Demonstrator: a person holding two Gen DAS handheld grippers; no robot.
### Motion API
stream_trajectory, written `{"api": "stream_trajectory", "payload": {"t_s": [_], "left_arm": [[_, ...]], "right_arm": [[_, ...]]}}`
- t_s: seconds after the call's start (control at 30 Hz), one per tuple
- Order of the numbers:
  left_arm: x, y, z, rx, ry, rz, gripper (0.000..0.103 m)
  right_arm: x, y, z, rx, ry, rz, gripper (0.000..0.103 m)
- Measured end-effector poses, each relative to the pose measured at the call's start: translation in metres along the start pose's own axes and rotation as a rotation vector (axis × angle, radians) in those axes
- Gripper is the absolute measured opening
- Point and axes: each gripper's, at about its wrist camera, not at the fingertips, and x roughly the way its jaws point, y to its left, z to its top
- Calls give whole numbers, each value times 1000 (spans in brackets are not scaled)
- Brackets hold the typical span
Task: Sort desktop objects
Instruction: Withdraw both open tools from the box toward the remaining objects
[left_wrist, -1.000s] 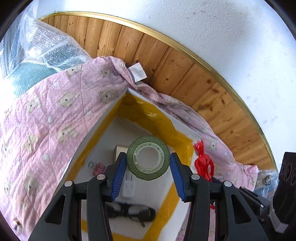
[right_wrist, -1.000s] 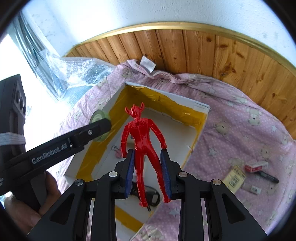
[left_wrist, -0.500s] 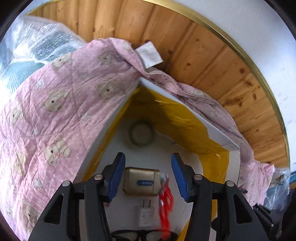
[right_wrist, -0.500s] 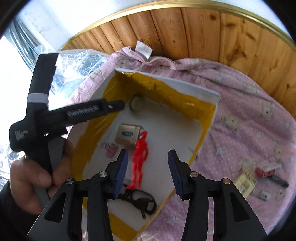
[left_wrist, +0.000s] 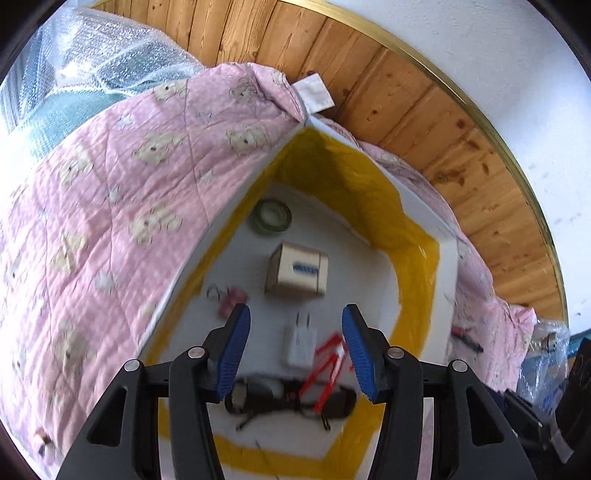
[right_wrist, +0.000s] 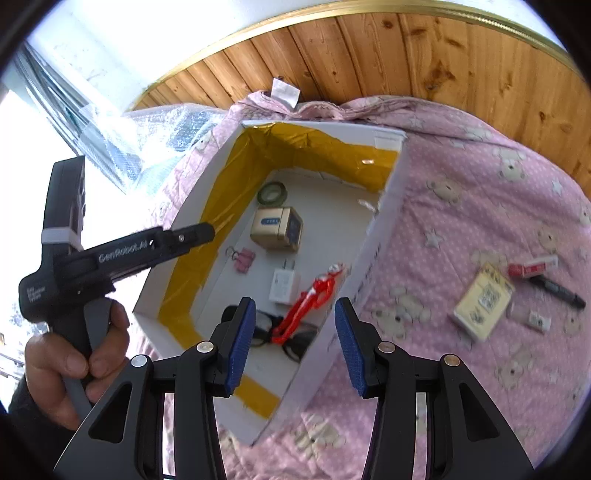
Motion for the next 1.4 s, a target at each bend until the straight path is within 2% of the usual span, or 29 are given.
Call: {"api": "stream_trajectory", "payload": {"t_s": [0.13,0.43,0.97,1.13,1.4], "left_arm": [[-10,-5,-22,1,19,-5,53],[-35,-41,-61,83,29,-7,53],[-70,-86,-96,198,15,-39,55],[-69,-99,-107,229,33,-50,56],[-47,-127,-128,300,102,-66,56]], "right_arm": [[-12,1,-16,14,1,5,48],[-44,7,-47,18,-33,5,48],[-83,-3,-82,84,-94,4,48],[-88,-19,-97,128,-98,-12,48],[-89,-61,-120,243,-86,-38,48]]}}
